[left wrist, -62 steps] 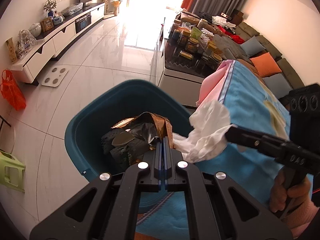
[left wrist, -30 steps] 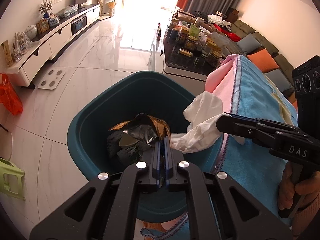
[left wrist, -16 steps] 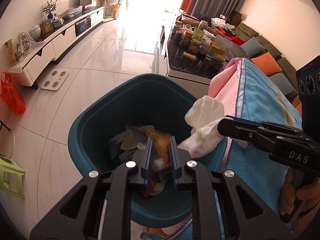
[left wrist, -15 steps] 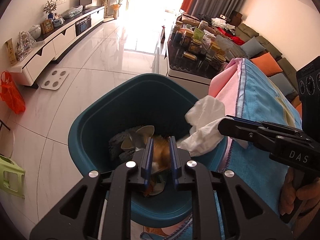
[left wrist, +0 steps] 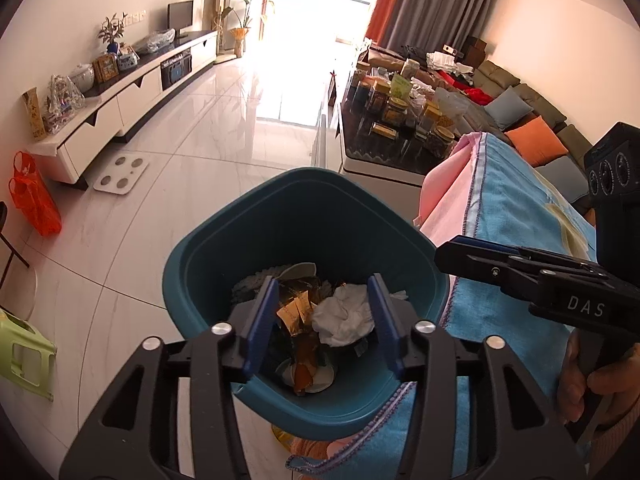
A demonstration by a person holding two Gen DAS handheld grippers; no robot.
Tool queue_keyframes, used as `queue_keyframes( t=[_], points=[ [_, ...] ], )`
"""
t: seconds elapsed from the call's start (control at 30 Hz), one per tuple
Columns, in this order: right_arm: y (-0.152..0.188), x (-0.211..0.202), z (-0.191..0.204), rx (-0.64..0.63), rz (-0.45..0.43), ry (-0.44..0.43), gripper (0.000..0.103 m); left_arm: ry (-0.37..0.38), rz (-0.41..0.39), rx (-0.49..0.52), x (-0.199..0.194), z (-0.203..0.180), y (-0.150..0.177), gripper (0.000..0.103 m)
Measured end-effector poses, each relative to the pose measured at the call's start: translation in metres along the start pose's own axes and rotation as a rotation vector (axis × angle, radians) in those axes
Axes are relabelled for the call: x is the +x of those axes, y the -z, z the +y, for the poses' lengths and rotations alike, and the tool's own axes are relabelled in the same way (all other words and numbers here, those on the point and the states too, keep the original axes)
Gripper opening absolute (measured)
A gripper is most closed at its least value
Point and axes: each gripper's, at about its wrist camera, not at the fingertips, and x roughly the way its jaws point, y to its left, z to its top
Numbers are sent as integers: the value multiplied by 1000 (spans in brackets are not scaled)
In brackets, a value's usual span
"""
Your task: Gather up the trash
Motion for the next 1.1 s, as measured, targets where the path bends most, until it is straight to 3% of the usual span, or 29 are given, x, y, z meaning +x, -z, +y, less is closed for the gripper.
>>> queue_keyframes(
  t=[0.1, 0.27, 0.63, 0.83, 1.1],
  points=[
    [3, -6, 0, 0, -17, -3, 38, -4, -22, 10, -9, -2, 2, 55],
    [11, -23, 4, -22, -51, 7, 49, -13, -71, 28, -31, -9, 6, 78],
    [47, -100, 3, -61, -222, 81, 79, 21, -195, 108, -87, -45, 29, 97],
    [91, -154, -8, -44, -330, 206, 89, 83, -245, 158, -109, -80, 46, 97],
    [154, -218, -26, 46, -453, 373, 94, 183, -280, 238, -128, -139, 67, 97]
  ],
)
